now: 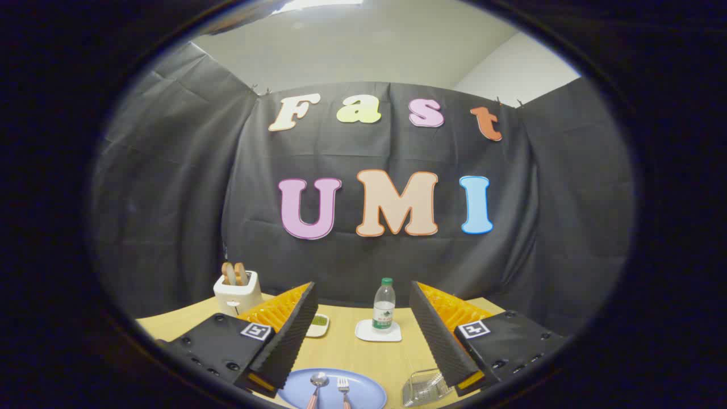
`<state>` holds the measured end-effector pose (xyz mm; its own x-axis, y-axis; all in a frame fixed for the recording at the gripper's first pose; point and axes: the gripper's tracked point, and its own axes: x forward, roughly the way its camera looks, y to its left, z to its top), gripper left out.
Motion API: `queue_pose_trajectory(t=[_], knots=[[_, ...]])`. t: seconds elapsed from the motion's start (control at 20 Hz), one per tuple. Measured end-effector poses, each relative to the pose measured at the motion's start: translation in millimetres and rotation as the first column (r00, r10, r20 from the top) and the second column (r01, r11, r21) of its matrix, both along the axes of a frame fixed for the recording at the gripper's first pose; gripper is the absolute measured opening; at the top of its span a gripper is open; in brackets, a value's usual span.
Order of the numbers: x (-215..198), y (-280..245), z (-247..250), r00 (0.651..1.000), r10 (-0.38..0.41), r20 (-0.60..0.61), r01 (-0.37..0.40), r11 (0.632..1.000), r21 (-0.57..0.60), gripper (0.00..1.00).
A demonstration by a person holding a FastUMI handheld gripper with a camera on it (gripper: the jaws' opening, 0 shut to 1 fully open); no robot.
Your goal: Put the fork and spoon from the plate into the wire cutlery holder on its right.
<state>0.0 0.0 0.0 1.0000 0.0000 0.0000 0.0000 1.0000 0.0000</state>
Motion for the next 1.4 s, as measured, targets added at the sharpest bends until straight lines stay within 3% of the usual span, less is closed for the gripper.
queue_pose_trajectory(t=[0.3, 0.9, 1.15, 1.4], knots=[[-5, 0, 2, 1.0, 0.01, -0.005, -0.01, 1.0, -0.029, 1.0], [16, -7, -9, 0.997, 0.061, -0.044, -0.06, 0.998, 0.02, 1.0], [10, -3, -58, 0.972, 0.109, -0.208, -0.11, 0.994, 0.008, 1.0], [3, 0, -107, 0.914, 0.144, -0.378, -0.151, 0.988, 0.012, 1.0]])
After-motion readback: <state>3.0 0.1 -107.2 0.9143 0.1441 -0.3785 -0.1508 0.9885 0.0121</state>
